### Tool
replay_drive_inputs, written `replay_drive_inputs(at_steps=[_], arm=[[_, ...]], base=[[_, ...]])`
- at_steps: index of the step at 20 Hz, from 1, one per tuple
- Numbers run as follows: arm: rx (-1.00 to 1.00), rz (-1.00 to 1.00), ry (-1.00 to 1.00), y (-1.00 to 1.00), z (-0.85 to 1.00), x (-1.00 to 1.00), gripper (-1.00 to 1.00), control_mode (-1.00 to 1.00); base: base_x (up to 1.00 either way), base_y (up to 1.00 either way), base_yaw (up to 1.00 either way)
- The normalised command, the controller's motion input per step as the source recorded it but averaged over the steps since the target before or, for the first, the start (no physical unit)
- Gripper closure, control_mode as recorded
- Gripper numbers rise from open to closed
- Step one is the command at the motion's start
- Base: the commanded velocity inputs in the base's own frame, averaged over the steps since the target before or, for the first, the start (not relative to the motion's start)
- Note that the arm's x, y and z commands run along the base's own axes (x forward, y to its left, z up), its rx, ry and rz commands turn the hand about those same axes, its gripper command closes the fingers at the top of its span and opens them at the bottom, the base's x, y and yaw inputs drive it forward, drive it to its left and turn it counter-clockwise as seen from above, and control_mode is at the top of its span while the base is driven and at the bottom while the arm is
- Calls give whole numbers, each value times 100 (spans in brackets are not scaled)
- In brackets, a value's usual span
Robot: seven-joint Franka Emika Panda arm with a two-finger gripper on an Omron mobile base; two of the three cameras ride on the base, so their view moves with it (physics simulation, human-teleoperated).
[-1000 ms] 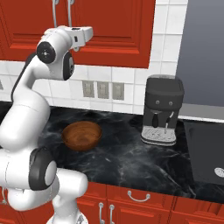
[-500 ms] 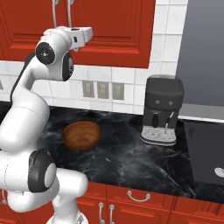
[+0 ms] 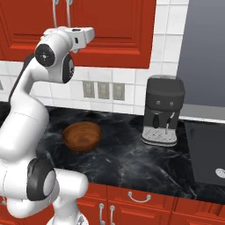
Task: Open the cabinet. Pick the banana and tangerine from the cabinet and place them into the bowl. Then close the cabinet.
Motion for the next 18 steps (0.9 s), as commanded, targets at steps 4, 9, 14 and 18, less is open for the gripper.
replay_drive_inputs(at_steps=[4, 9, 14, 18], arm=[[4, 0, 0, -52, 43, -59, 100, -100], [4, 2, 0, -64, 36, -65, 100, -100], [6, 7, -1, -91, 15, -67, 100, -100], [11, 10, 0, -100, 17, -57, 100, -100]], base=[[0, 0, 0], [0, 0, 0], [0, 0, 0], [0, 0, 0]])
